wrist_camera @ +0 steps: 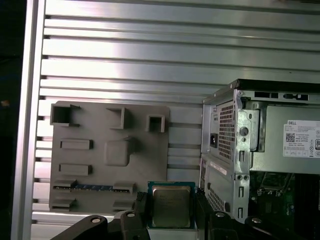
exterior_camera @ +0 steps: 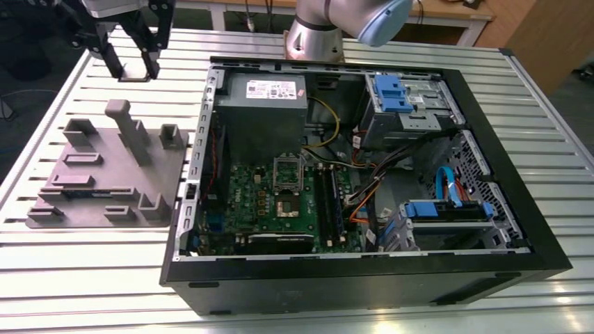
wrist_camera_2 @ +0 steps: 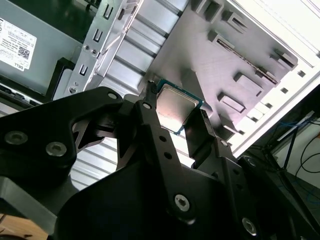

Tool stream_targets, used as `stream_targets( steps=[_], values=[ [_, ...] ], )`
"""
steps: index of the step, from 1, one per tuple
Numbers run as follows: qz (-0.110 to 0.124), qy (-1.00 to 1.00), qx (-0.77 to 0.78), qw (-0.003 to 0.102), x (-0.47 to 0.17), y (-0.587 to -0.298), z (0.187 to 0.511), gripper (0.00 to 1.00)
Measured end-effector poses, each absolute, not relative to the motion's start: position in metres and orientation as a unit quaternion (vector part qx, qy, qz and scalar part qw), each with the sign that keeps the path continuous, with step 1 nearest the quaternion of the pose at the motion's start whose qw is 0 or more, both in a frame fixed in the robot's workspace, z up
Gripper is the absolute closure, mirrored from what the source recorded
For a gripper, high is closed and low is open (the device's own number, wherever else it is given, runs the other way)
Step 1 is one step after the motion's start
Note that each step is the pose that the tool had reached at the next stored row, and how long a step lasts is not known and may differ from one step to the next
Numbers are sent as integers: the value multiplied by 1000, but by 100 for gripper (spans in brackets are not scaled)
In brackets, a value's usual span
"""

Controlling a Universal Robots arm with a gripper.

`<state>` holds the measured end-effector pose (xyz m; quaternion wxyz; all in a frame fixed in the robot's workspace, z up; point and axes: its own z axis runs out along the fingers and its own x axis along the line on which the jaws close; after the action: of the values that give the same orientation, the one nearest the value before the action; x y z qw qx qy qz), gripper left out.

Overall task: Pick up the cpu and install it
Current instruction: 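Pick up the cpu and move it towards the insertion slot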

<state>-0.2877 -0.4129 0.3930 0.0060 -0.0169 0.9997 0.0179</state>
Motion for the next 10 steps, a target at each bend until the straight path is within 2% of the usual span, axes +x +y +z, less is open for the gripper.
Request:
stream_targets(
  steps=[10],
  values=[
    [18, 1000, -17, 6, -278, -413, 393, 53]
  ],
)
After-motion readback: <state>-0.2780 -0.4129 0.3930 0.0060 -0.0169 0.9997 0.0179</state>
